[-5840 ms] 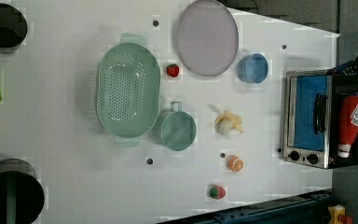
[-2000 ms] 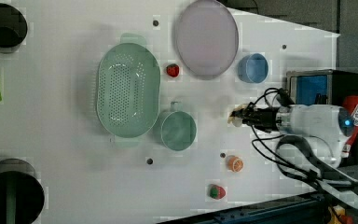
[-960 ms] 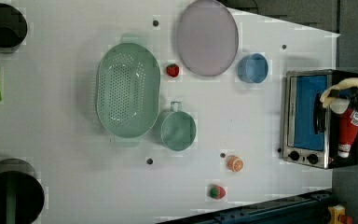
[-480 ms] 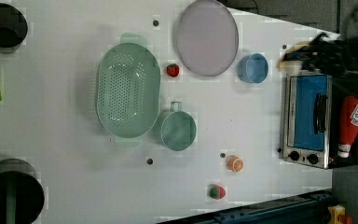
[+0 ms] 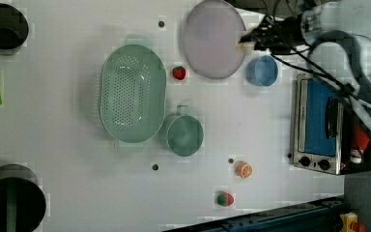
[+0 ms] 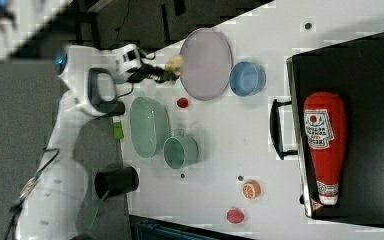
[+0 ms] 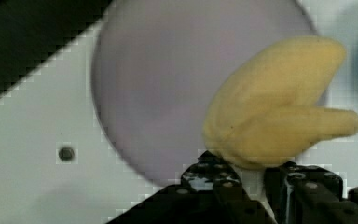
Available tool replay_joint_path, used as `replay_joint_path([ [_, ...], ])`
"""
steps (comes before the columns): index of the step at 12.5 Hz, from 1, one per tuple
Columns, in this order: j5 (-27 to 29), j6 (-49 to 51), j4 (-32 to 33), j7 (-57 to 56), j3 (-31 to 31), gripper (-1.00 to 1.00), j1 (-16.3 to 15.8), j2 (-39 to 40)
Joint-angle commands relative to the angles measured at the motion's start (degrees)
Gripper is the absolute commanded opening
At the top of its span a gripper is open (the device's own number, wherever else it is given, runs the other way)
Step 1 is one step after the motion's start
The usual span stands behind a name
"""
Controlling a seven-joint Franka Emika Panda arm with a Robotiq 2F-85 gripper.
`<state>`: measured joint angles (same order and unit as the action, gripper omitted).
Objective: Pick banana from table and place on plate.
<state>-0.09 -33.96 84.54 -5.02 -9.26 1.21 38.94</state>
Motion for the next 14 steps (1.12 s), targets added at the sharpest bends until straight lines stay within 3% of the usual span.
replay_joint_path([
  [1, 0.6, -3.8, -2.0, 1.3, 1.5, -0.51, -1.5, -0.3],
  [5, 0.6, -7.1, -3.7, 1.3, 1.8, -0.44, -1.5, 4.3],
  [11, 0.6, -7.9, -3.7, 1.3, 2.2, 0.87, -1.6, 5.6],
  [12, 0.6, -8.1, -4.0, 1.3, 2.2, 1.00, -1.7, 5.5],
  [14, 0.6, -8.1, -4.1, 1.3, 2.2, 1.00, -1.7, 4.6],
])
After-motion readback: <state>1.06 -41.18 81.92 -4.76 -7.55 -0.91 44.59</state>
